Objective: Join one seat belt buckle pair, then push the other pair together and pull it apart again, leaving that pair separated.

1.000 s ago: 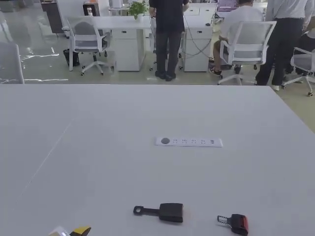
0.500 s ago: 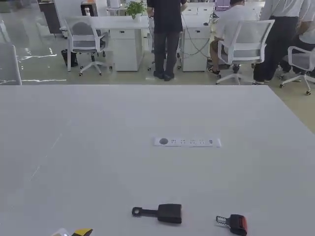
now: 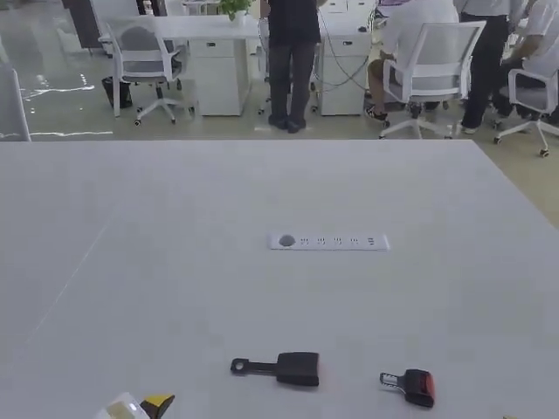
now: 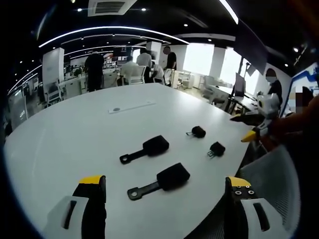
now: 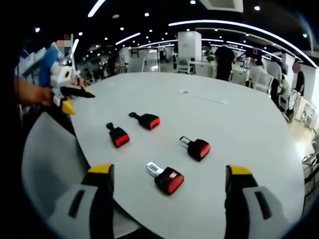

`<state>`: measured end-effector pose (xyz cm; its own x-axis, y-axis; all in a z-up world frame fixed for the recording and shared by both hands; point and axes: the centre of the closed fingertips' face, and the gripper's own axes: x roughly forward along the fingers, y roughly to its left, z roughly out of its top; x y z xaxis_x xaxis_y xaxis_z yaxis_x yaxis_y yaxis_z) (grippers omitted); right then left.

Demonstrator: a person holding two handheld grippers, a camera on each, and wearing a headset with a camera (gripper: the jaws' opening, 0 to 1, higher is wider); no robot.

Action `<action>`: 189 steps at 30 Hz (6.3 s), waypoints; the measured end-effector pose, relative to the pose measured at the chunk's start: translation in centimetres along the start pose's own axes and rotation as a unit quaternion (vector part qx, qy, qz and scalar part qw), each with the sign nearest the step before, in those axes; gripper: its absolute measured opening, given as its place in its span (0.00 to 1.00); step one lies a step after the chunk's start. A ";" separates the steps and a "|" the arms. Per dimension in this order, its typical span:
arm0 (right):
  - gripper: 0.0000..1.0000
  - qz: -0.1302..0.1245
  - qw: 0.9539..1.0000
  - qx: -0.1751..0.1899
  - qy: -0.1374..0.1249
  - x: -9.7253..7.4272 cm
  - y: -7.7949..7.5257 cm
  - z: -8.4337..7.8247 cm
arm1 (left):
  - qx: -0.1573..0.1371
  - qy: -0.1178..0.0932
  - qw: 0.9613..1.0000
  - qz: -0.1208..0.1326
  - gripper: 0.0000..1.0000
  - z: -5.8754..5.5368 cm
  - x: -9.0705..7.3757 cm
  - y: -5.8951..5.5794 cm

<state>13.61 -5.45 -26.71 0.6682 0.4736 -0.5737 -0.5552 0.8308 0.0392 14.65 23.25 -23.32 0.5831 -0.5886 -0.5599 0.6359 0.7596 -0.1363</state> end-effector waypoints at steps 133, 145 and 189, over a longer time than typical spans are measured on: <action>0.36 0.282 0.895 -0.284 0.196 11.6 6.0 -4.9 | 0.329 0.241 0.886 -0.220 0.35 -8.1 13.4 -1.0; 0.36 0.287 0.899 -0.282 0.172 13.9 8.6 -3.6 | 0.330 0.249 0.883 -0.220 0.34 -8.1 13.2 -0.8; 0.35 0.274 0.905 -0.282 0.162 16.2 10.9 -1.9 | 0.355 0.276 0.865 -0.223 0.33 -7.9 13.2 -1.0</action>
<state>17.42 10.77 -37.18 0.0868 0.5826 -0.8081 -0.9848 0.1728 0.0188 17.70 16.87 -36.98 -0.0053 -0.4080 -0.9130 0.9998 0.0151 -0.0126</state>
